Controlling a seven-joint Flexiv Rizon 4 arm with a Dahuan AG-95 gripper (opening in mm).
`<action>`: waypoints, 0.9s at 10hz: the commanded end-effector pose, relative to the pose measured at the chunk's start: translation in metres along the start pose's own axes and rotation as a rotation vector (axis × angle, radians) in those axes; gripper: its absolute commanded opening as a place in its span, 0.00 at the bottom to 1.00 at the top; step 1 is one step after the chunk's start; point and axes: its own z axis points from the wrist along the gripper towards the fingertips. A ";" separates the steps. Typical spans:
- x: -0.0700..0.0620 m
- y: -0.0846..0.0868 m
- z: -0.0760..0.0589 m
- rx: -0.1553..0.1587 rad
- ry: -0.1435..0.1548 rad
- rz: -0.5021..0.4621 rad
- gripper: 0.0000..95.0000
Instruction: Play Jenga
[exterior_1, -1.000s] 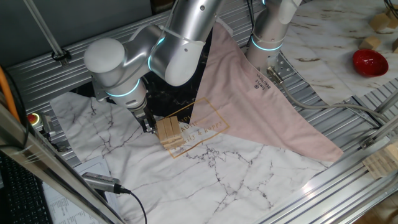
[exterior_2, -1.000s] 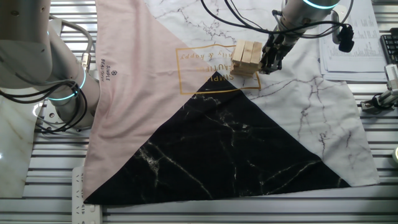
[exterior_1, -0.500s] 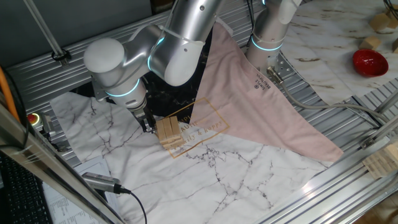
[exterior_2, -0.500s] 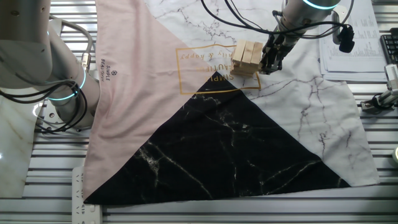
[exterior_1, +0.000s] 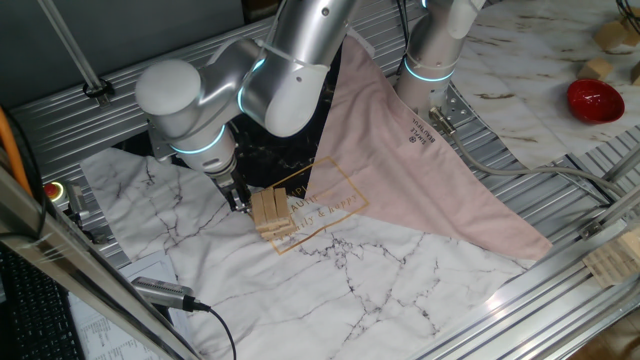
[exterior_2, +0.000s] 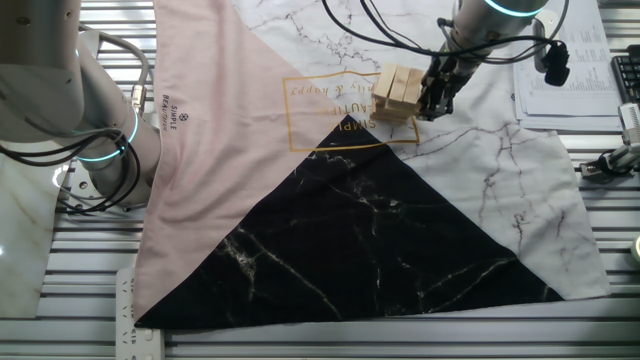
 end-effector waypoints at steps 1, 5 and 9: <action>0.000 -0.001 0.002 0.000 0.000 -0.004 0.00; 0.003 -0.003 0.001 0.000 0.001 -0.015 0.00; 0.003 -0.003 0.001 -0.001 0.004 -0.017 0.00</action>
